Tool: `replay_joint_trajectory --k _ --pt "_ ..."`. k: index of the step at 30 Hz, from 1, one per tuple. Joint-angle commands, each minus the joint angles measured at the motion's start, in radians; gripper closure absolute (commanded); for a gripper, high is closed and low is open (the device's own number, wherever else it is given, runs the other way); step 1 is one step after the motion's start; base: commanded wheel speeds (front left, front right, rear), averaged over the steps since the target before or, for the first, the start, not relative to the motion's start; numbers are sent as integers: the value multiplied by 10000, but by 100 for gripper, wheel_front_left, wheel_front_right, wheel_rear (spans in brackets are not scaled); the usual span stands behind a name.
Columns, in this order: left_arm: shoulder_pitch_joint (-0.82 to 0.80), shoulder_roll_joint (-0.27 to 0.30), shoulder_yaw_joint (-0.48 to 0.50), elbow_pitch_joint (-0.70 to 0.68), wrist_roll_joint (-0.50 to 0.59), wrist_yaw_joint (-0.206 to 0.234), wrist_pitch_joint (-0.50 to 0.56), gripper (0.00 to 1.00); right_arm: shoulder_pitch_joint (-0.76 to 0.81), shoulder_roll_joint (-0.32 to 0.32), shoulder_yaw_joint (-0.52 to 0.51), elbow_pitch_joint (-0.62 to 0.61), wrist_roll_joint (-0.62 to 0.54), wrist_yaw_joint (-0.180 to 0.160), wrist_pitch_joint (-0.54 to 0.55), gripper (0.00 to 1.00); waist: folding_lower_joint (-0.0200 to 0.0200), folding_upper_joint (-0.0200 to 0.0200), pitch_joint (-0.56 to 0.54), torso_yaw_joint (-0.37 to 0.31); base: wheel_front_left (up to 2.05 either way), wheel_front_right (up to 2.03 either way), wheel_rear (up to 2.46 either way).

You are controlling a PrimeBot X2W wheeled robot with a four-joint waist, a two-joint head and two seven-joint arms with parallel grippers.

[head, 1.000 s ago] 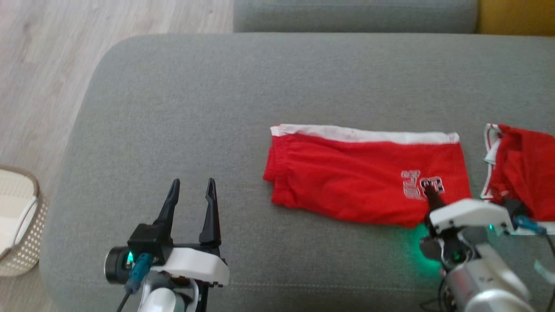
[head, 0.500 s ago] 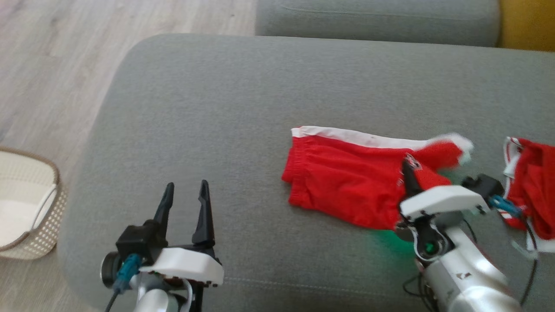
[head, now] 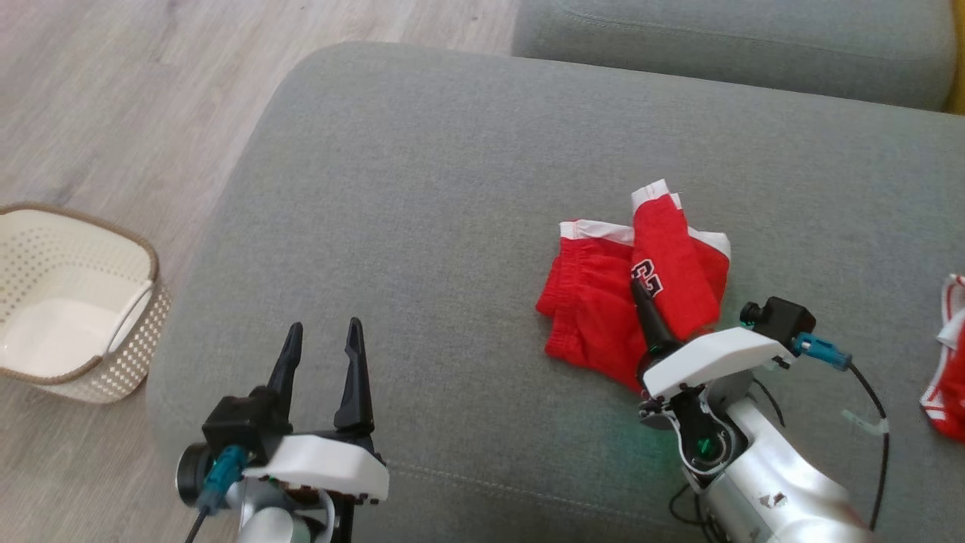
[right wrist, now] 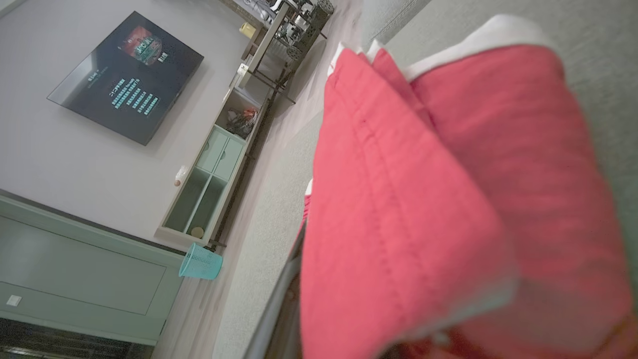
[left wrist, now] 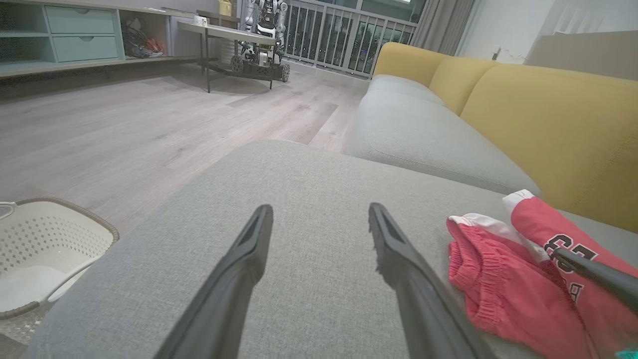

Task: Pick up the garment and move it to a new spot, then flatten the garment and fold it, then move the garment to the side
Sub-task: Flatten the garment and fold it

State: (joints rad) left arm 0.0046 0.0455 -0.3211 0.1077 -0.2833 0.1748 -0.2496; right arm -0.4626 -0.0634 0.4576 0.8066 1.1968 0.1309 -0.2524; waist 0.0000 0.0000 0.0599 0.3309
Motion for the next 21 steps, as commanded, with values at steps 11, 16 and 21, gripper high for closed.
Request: replay_joint_trajectory --k 11,16,21 --pt "-325 47 137 -206 -144 34 -122 0 -228 131 685 -268 19 -2 -92 0 0 0 140 166 0 0 0" --pt "-374 47 58 -176 -196 56 -122 0 -213 131 1077 -680 20 -2 -93 0 0 0 198 184 0 0 0" --pt "-414 47 -13 -179 -238 88 -122 0 -275 131 1437 -767 -100 -2 -93 0 0 0 264 238 0 0 0"
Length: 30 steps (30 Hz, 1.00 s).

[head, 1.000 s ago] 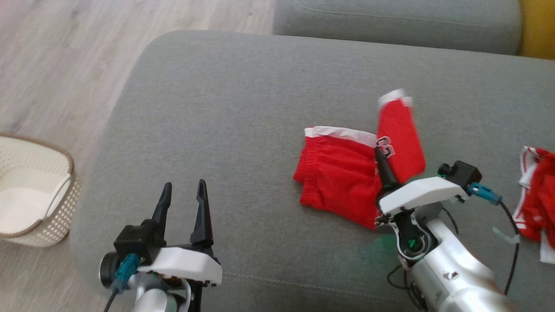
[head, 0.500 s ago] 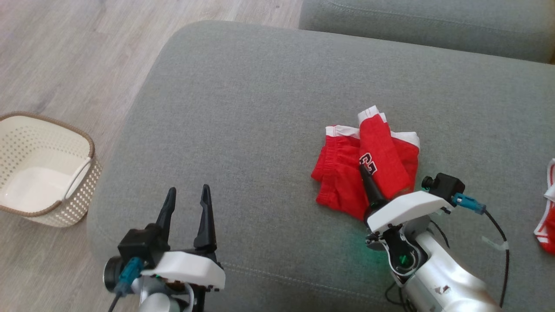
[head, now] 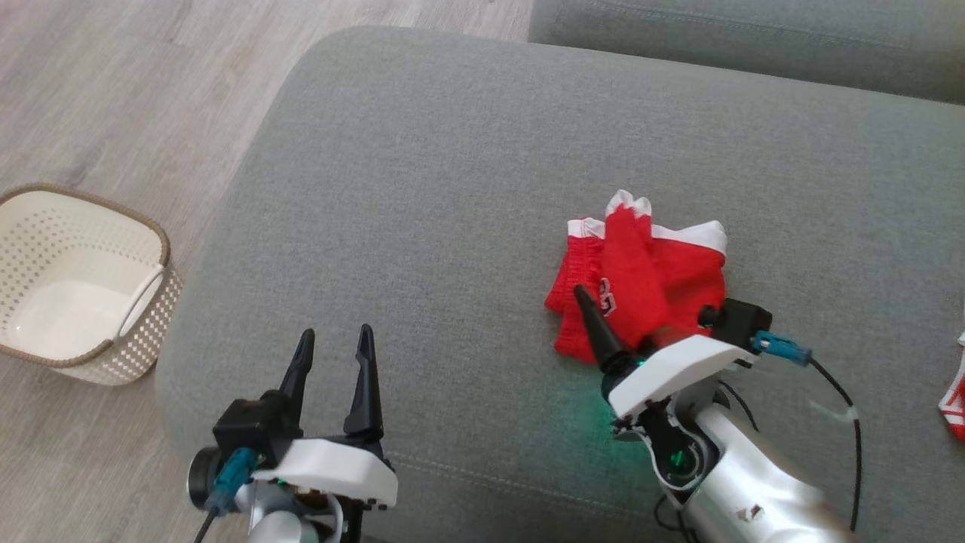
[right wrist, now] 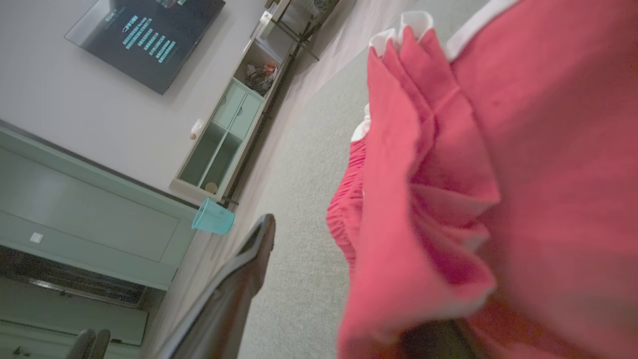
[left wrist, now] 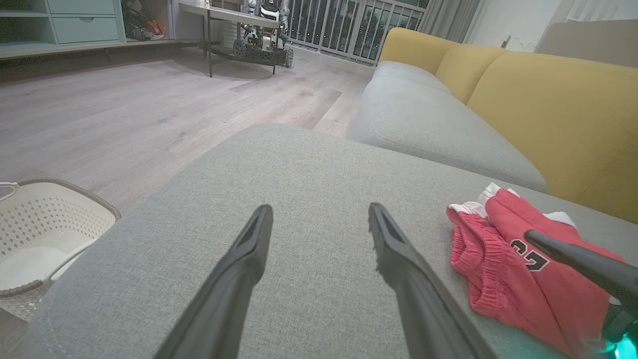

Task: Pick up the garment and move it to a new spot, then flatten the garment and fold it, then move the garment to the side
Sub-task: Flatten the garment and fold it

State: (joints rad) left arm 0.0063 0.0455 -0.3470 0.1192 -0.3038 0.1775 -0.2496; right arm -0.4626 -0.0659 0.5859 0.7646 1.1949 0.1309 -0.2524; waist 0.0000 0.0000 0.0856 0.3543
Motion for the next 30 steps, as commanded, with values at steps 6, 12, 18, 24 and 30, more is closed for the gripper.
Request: replay_joint_trajectory --k 6,12,18,24,30 --pt "-460 47 205 -282 -66 89 -122 0 -425 156 282 -632 -838 -2 -93 0 0 0 66 98 0 0 0" --pt "-446 47 176 -263 -103 104 -122 0 -273 156 -34 -710 -1797 -2 -93 0 0 0 50 144 0 0 0" --pt "-503 47 152 -253 -128 112 -122 0 -307 156 766 244 -1535 -2 270 0 0 0 67 122 0 0 0" --pt "-517 47 212 -247 -104 136 -122 0 -540 156 1206 485 -886 -2 261 0 0 0 8 -118 0 0 0" --pt "-495 47 421 -329 -14 113 -122 0 -875 156 905 138 -556 -2 6 0 0 0 -187 -746 0 0 0"
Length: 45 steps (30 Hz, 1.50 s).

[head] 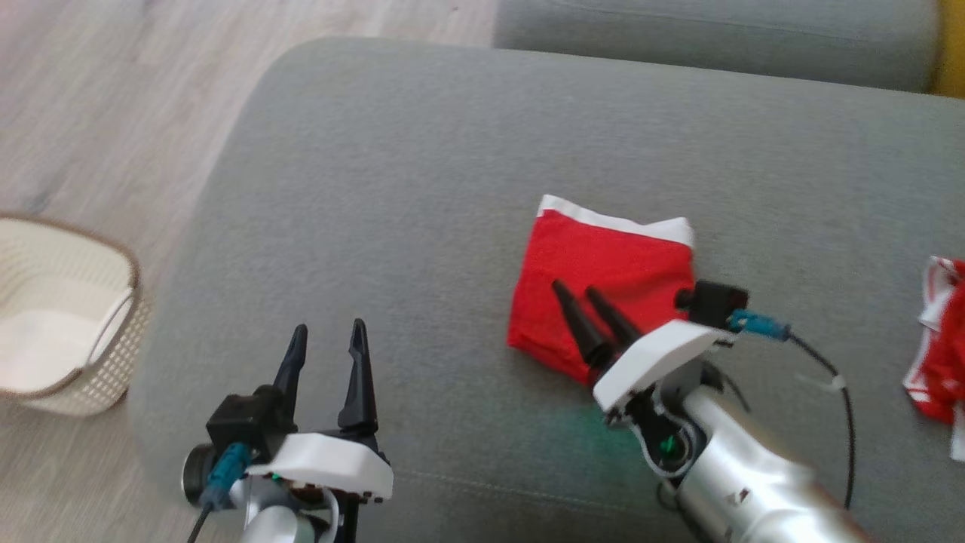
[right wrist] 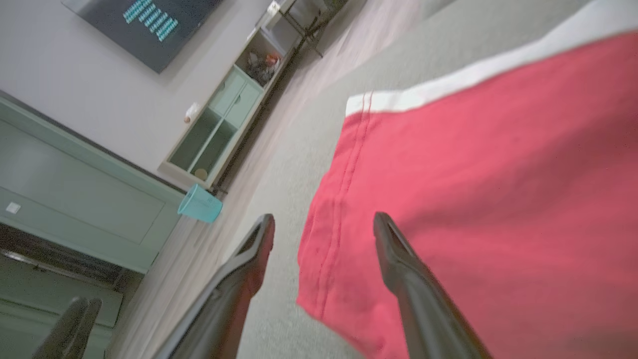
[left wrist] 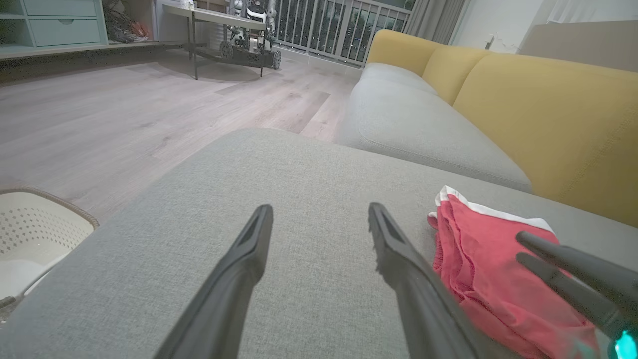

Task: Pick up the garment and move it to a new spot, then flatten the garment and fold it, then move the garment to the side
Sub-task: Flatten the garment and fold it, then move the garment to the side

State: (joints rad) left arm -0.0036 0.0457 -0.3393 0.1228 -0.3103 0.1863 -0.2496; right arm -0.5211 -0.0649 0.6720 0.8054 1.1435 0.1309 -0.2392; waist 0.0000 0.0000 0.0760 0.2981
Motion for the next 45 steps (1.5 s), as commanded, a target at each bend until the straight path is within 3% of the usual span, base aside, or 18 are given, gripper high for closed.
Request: replay_joint_trajectory --k 1,7,11,13,14,16,23,28,35,45 --pt "-394 45 382 -389 73 21 -122 0 -341 144 -104 -246 -128 -2 -148 0 0 0 -139 -309 0 0 0" --pt "-353 45 698 -562 143 38 -122 0 -538 -778 -1125 -428 -1971 -2 -217 0 0 0 -382 -1145 0 0 0" --pt "-382 45 833 -628 185 -9 -122 0 -71 -1602 -2759 -1168 -4487 -2 -222 0 0 0 -415 -1575 0 0 0" --pt "-397 45 853 -644 196 -15 -122 0 198 -1605 -3256 -1415 -5036 -2 -222 0 0 0 -412 -1664 0 0 0" --pt "-405 45 887 -662 222 -32 -122 0 800 -1513 -4099 -1963 -6048 -2 -223 0 0 0 -407 -1834 0 0 0" --pt "-402 45 921 -662 258 -41 -122 0 1404 -1473 -4770 -2654 -7367 -2 -223 0 0 0 -403 -1972 0 0 0" --pt "-277 45 953 -589 309 -37 -122 0 3405 -411 -6620 -4972 -10142 -2 -224 0 0 0 -373 -2314 0 0 0" --pt "-30 45 945 -438 183 80 -122 0 4229 1 -6897 -5758 -10824 -2 -225 0 0 0 -310 -2423 0 0 0" --pt "-38 45 835 -394 232 18 -122 0 4483 134 -7052 -5766 -10943 -2 -225 0 0 0 -178 -2229 0 0 0" --pt "-521 45 373 -458 119 60 -122 0 3431 145 -6093 -4897 -8615 -2 785 0 0 0 380 -1360 0 0 0"
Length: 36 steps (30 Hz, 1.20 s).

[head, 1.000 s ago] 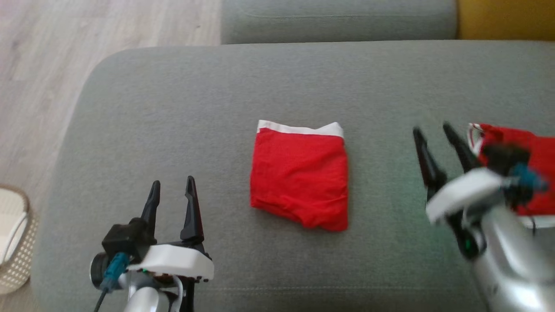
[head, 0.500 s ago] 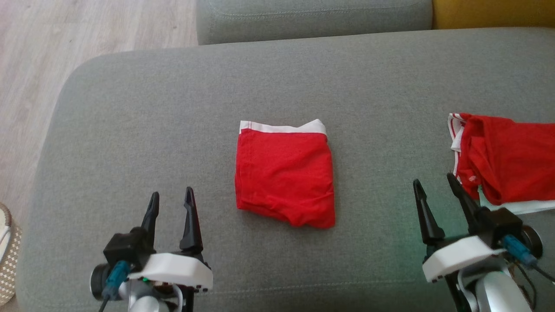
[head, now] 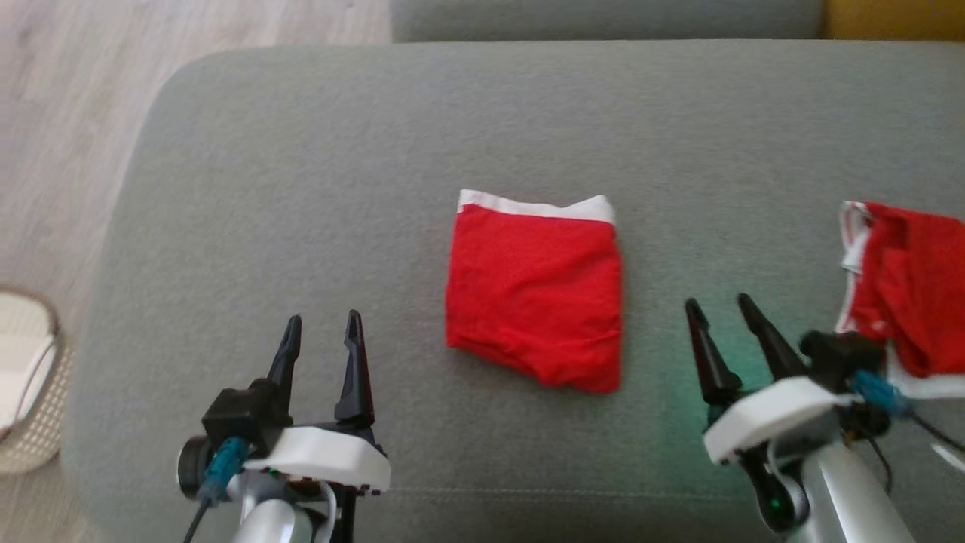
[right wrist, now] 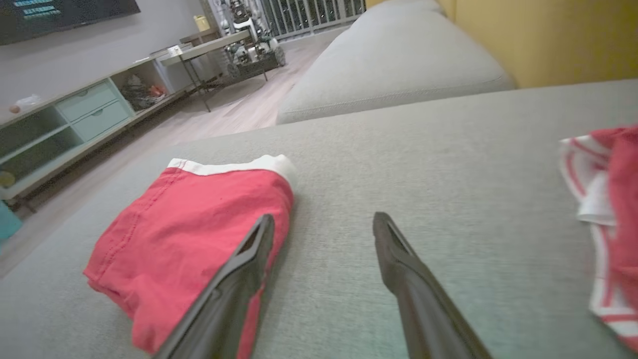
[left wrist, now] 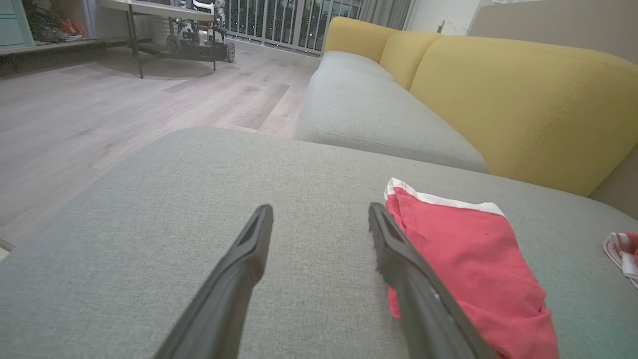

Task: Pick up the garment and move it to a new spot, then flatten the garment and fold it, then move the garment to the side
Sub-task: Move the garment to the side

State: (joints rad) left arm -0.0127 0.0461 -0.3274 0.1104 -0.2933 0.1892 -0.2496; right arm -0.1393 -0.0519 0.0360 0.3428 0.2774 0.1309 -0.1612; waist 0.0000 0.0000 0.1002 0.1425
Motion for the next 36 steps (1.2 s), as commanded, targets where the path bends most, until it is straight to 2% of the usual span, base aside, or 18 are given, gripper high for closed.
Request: replay_joint_trajectory --k 1,7,16,22,23,24,25,31,36 --pt "-467 41 218 -343 -57 30 -122 0 -538 14 362 -110 351 -2 165 0 0 0 194 312 0 0 0" --pt "-560 41 36 -284 -69 63 -122 0 -1354 15 585 1250 2750 -2 1108 0 0 0 330 1006 0 0 0" --pt "-532 41 30 -269 -45 60 -122 0 -2326 16 761 2962 3971 -2 1495 0 0 0 424 1577 0 0 0" --pt "-574 41 -19 -291 -71 63 -122 0 -2896 -9 1326 3811 3931 -2 1525 0 0 0 506 1744 0 0 0" --pt "-577 41 -33 -290 -75 67 -122 0 -2960 -43 1485 3949 3773 -2 1487 26 0 0 508 1757 0 0 0" --pt "-579 41 -50 -290 -79 75 -122 0 -3018 -60 1582 4106 3669 -2 1443 85 0 0 507 1765 0 0 0" --pt "-580 41 -69 -287 -80 81 -122 0 -3083 -91 1679 4259 3544 -2 1370 100 0 0 501 1767 0 0 0" --pt "-528 41 -95 -224 -61 100 -122 0 -3374 -243 2400 4937 2873 -2 780 100 0 0 246 1594 0 0 0" --pt "-338 41 60 -191 33 23 -122 0 -3536 -474 3216 4915 2366 -2 128 100 0 0 -190 1086 0 0 0"
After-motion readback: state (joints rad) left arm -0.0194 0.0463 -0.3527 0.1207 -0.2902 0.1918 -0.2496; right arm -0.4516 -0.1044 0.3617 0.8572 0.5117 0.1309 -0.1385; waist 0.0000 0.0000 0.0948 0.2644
